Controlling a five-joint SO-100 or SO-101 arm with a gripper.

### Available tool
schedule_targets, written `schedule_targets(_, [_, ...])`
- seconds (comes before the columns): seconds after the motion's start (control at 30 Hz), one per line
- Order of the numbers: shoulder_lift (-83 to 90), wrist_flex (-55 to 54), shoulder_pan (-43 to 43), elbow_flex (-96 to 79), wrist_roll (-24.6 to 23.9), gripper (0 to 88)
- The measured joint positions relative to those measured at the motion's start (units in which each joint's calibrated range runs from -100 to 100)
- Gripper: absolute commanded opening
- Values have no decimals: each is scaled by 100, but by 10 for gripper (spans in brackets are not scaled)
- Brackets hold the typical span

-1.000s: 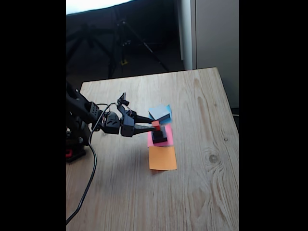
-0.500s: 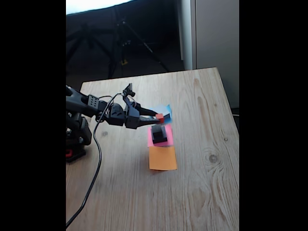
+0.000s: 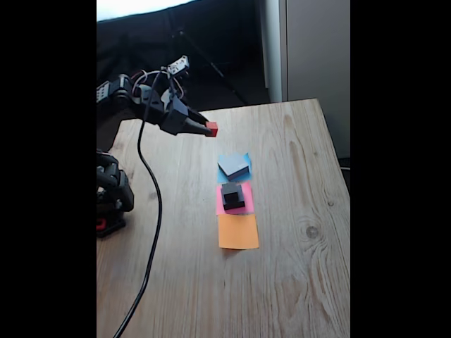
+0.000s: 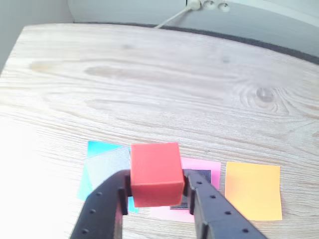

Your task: Tower of hanoi

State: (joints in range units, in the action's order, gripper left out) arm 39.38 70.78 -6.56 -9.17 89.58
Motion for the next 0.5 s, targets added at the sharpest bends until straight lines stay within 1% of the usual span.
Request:
schedule_targets(0.17, [111, 1249, -330, 1443, -295, 2])
schedule_targets(0.27, [368, 1898, -630, 1912, -382, 2])
schedule_targets(0.37, [658, 2266, -878, 2121, -417, 2])
schedule_targets(0.5, [881, 2426, -1074, 2190, -417, 2])
